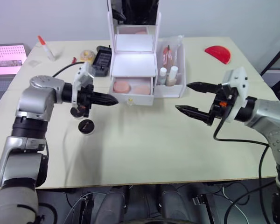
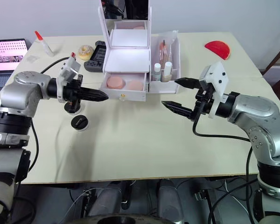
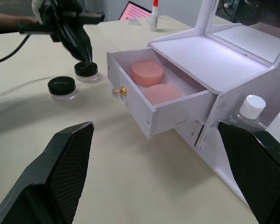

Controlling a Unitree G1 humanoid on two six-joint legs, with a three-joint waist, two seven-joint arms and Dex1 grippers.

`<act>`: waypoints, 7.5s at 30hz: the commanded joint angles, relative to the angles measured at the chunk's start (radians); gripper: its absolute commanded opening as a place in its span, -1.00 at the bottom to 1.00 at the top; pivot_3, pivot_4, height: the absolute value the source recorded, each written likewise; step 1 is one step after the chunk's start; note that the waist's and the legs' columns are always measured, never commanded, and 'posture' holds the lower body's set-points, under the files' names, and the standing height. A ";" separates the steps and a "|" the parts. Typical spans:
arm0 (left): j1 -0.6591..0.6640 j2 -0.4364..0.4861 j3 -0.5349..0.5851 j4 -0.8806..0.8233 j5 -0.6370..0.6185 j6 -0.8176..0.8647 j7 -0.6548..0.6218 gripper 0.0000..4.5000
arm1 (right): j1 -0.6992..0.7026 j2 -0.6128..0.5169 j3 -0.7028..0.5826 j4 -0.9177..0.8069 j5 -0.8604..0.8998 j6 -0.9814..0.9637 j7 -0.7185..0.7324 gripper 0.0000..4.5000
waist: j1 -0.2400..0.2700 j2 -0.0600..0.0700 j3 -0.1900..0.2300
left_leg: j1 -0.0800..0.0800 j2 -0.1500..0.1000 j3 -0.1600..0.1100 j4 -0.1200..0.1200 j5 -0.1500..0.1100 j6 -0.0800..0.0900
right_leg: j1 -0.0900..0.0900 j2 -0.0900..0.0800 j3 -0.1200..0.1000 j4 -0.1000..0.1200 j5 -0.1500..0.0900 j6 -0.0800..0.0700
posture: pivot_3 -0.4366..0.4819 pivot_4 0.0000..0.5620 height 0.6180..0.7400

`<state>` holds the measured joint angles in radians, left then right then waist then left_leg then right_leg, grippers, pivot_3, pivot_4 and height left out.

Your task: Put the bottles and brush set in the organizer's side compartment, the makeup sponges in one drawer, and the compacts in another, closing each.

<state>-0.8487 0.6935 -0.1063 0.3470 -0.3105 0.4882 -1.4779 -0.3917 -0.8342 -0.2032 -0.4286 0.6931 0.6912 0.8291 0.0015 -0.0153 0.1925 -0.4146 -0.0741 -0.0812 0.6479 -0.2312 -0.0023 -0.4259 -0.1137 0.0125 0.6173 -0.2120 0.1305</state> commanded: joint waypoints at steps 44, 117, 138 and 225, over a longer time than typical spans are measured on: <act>0.312 0.138 0.390 -0.336 -0.176 0.159 0.305 -0.74 | 0.222 -0.076 -0.252 0.069 -0.021 -0.056 0.002 1.00 | -0.019 0.000 0.000 | 0.001 0.001 0.001 -0.002 0.000 0.000 | -0.002 0.001 0.002 0.002 0.000 0.000 | -0.05 -0.47 0.97; 0.353 -0.913 -0.061 0.006 0.393 -0.466 1.673 0.97 | -0.130 0.023 0.063 0.205 0.020 -0.015 0.117 1.00 | 0.039 0.002 -0.003 | 0.004 0.001 0.005 0.001 -0.002 0.002 | 0.008 -0.003 -0.001 -0.006 -0.001 0.001 | -0.05 -0.47 0.97; 0.190 -0.916 0.003 0.232 0.374 -0.569 1.684 0.97 | -0.108 0.032 0.047 0.189 0.021 -0.013 0.116 1.00 | 0.039 0.002 -0.003 | 0.004 0.000 0.005 0.001 -0.002 0.002 | 0.009 -0.003 -0.002 -0.006 -0.001 0.002 | -0.05 -0.47 0.97; 1.046 0.012 0.585 -0.970 -0.317 0.129 0.608 0.99 | 0.193 -0.116 -0.269 0.126 0.049 0.012 0.131 1.00 | 0.039 0.004 -0.003 | -0.001 0.002 0.004 0.000 -0.002 0.002 | 0.003 -0.003 -0.003 -0.006 -0.004 -0.004 | -0.05 -0.47 0.97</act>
<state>0.2143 0.6769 0.3498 -0.6641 -0.5774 0.6286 -0.8095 -0.2068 -0.9324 -0.3982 -0.2875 0.7309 0.7186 0.9448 0.0400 -0.0116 0.1900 -0.4153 -0.0713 -0.0776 0.6482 -0.2328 -0.0006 -0.4230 -0.1166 0.0088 0.6116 -0.2157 0.1261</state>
